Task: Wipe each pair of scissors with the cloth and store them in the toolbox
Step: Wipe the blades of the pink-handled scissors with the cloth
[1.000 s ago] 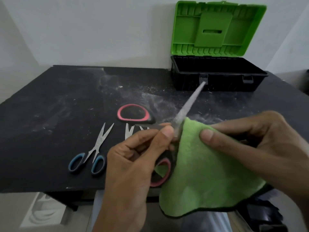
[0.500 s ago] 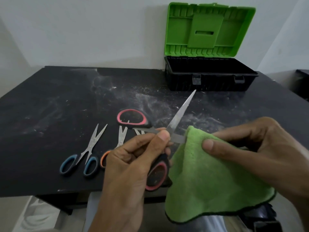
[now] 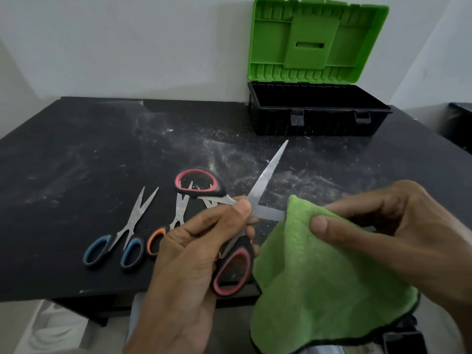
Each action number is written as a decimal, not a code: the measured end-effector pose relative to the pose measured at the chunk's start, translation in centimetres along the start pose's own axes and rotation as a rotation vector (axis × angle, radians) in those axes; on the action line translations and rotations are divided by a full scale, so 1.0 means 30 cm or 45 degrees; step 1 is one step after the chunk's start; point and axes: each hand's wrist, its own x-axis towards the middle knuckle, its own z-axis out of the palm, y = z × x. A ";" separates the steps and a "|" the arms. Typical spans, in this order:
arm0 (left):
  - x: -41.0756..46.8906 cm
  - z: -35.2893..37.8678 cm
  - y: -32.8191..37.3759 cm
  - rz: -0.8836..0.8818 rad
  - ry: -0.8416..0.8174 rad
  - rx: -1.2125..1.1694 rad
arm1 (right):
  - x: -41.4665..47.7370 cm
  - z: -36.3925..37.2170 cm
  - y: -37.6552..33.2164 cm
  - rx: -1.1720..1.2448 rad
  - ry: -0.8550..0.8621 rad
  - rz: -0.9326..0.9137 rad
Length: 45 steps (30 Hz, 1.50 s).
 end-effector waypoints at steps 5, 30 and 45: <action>0.010 0.015 -0.005 0.050 0.002 0.030 | 0.009 0.007 -0.001 0.060 -0.008 0.018; -0.006 0.025 -0.020 0.080 0.025 0.073 | 0.020 -0.002 0.013 -0.190 -0.279 -0.101; -0.003 0.061 -0.033 0.136 0.096 -0.018 | -0.006 0.007 0.036 0.001 -0.006 -0.037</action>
